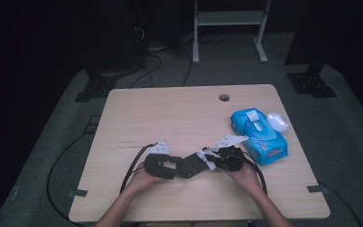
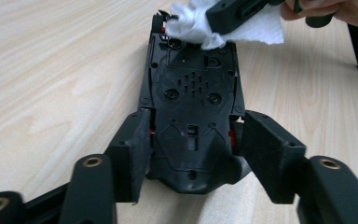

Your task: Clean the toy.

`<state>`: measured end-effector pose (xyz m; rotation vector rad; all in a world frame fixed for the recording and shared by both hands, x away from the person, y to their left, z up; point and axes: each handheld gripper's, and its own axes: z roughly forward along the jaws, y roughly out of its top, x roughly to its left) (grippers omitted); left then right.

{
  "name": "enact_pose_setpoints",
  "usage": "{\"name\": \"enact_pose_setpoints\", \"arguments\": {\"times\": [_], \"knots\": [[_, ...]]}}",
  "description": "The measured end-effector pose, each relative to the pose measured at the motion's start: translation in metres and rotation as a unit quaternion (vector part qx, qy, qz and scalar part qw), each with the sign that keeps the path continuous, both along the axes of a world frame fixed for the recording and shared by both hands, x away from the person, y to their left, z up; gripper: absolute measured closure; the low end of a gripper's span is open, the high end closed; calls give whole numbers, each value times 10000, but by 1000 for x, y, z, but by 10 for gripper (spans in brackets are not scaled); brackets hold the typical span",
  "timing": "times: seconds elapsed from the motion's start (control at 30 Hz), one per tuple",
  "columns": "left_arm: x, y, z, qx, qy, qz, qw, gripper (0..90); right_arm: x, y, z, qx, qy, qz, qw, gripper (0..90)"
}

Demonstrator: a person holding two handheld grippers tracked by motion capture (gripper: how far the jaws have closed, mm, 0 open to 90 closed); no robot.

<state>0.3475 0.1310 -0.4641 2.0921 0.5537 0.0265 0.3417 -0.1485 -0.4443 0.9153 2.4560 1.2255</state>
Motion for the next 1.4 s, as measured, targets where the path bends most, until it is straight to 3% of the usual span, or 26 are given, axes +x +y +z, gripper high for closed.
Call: {"name": "enact_pose_setpoints", "arguments": {"times": [0.1, 0.27, 0.4, 0.6, 0.73, 0.83, 1.03, 1.13, 1.4], "knots": [[-2, 0, 2, 30, -194, 30, 9998, 329, -2, -2, -2, -12, 21, -35, 10000, 811], [-6, -4, 0, 357, -410, -4, 9985, 222, -8, -5, -7, -50, 36, -29, 10000, 811], [-7, -14, -5, 579, -595, -13, 9965, 194, -10, -6, -8, 24, 50, -15, 10000, 808], [-8, -20, -10, 964, -855, -67, 9916, 186, -11, -7, -9, 100, 62, -52, 9999, 809], [-8, -20, -10, 961, -894, -88, 9913, 235, -12, -5, -7, 91, 62, -51, 9999, 809], [-9, -21, -10, 977, -933, -106, 9908, 238, -15, 7, -5, 108, 35, 98, 9999, 810], [-11, -23, -11, 1061, -1053, -162, 9886, 239, -20, 53, -8, 189, 70, 725, 9972, 810], [-11, -22, -12, 1101, -1037, -178, 9883, 239, -23, 66, -11, 25, 9, 899, 9959, 809], [-11, -22, -11, 1032, -1061, -172, 9888, 240, -20, 16, -8, -42, 12, 260, 9997, 810]]}}
